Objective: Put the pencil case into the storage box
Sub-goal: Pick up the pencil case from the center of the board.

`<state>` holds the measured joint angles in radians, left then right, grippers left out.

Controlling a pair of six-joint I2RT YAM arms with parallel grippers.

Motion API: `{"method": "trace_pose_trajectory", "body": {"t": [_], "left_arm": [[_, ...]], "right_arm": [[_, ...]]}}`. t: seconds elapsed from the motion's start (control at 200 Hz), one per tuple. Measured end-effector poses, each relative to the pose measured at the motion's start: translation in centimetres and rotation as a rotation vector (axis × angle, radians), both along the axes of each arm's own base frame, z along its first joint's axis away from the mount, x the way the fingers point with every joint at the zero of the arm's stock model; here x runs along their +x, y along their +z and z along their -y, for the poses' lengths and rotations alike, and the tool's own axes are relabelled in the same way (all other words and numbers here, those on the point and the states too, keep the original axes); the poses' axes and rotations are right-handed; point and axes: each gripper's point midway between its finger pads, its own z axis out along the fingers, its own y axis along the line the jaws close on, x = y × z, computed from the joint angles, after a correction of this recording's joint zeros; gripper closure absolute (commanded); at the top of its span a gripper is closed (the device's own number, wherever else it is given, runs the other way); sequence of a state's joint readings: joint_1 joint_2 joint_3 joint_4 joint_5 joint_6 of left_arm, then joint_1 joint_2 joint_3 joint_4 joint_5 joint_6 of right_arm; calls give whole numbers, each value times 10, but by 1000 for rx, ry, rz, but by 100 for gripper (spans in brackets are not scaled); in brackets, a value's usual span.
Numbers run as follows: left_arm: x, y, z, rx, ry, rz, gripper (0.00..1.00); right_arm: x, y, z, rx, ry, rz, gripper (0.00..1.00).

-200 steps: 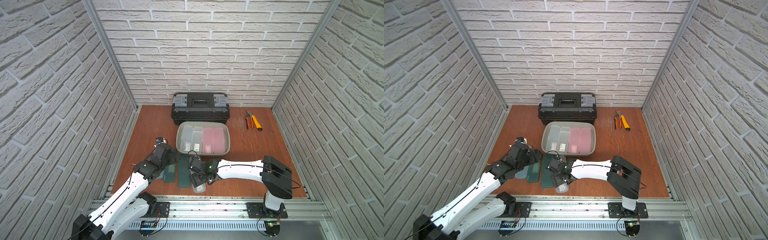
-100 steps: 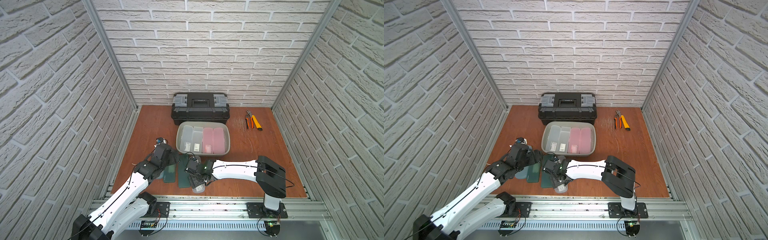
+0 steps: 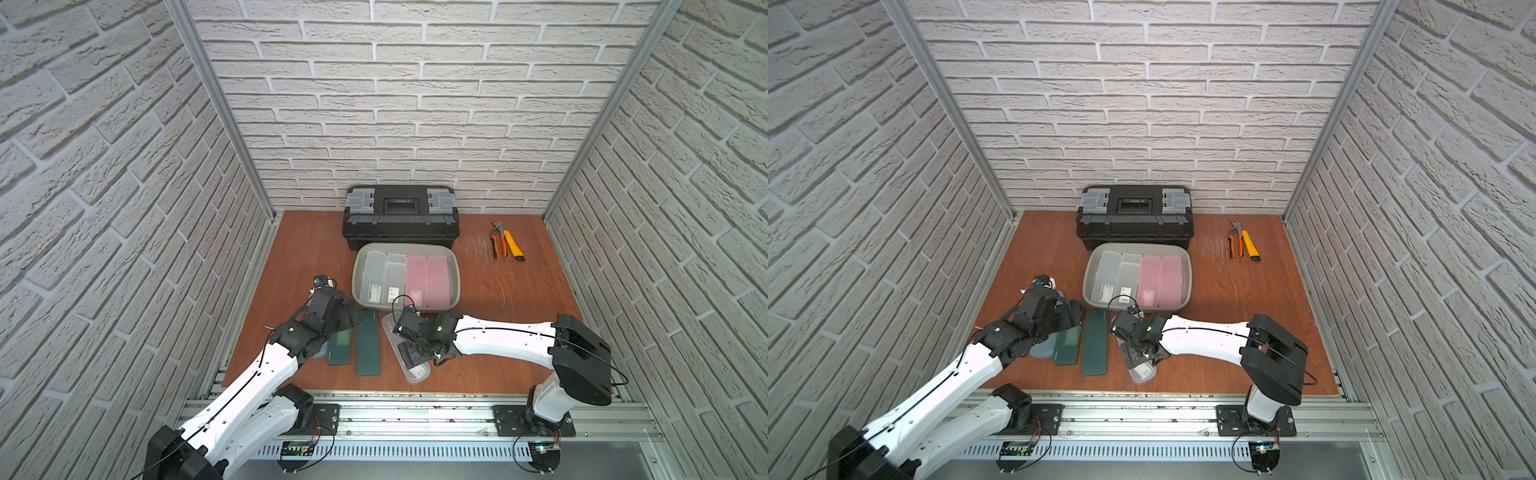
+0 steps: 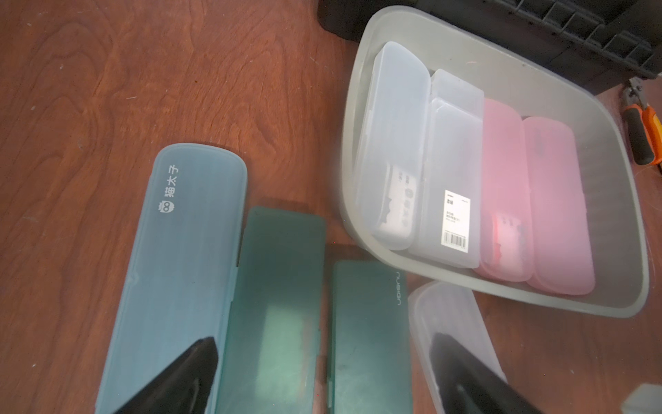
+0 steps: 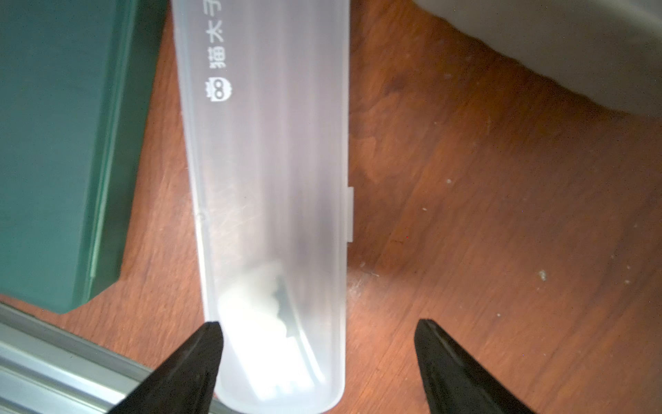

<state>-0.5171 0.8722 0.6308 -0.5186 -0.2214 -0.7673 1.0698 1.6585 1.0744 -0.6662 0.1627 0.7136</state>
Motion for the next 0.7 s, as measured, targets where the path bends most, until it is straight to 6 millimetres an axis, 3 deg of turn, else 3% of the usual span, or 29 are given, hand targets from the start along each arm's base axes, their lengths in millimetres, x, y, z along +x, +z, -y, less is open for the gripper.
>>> {"method": "trace_pose_trajectory", "body": {"t": [0.07, 0.1, 0.37, 0.535, 0.7], "left_arm": [[0, 0, 0, 0, 0, 0, 2], [0, 0, 0, -1, 0, 1, 1], [0, 1, 0, -7, 3, 1, 2], [0, 0, 0, -11, 7, -1, 1], [-1, 1, 0, -11, 7, 1, 1]], "right_arm": [[-3, -1, -6, 21, 23, -8, 7], [-5, -2, -8, 30, 33, -15, 0], [-16, -16, -13, 34, 64, -49, 0], [-19, -39, -4, -33, 51, -66, 4], [-19, -40, -2, -58, 49, -30, 14]]}}
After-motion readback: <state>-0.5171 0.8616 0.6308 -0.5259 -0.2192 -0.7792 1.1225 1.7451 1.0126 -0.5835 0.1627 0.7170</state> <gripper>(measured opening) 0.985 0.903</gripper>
